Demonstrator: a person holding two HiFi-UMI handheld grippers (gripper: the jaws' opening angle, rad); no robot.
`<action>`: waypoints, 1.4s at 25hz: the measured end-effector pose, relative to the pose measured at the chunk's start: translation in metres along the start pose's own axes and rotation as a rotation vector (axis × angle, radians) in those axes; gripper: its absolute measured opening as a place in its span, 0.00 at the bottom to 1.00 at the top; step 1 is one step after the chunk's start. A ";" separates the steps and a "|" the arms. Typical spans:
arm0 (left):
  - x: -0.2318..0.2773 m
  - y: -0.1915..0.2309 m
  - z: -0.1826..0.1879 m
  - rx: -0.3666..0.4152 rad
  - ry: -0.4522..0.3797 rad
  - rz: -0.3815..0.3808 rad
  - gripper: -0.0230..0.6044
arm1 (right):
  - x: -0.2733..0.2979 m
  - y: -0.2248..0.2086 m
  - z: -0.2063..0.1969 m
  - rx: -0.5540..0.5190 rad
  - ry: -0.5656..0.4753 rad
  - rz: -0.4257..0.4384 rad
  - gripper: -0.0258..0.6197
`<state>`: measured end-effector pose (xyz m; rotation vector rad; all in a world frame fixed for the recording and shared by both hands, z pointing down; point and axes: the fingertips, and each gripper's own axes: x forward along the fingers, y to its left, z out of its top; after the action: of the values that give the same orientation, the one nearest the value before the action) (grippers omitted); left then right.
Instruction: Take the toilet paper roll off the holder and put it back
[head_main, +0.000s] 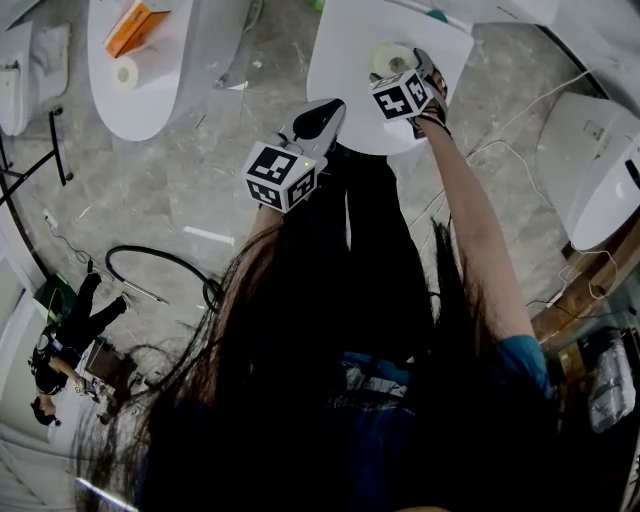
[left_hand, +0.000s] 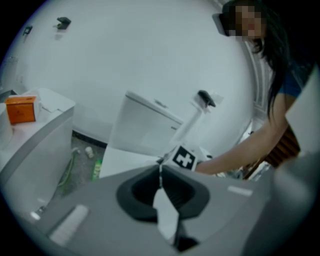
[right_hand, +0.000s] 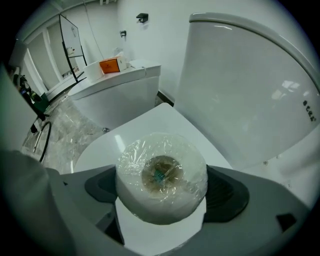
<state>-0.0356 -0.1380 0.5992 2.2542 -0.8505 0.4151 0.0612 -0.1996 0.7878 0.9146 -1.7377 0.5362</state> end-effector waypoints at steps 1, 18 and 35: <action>0.000 -0.001 0.001 0.003 0.000 -0.003 0.04 | 0.000 0.000 -0.001 -0.012 0.016 0.002 0.75; -0.022 -0.013 0.010 0.038 -0.008 -0.018 0.04 | -0.096 0.004 0.031 0.018 -0.199 0.039 0.75; -0.111 -0.092 0.066 0.176 -0.022 -0.119 0.04 | -0.334 0.038 0.061 0.637 -0.564 0.048 0.74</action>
<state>-0.0513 -0.0826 0.4519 2.4611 -0.7098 0.4245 0.0475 -0.1141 0.4577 1.5887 -2.1322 0.9626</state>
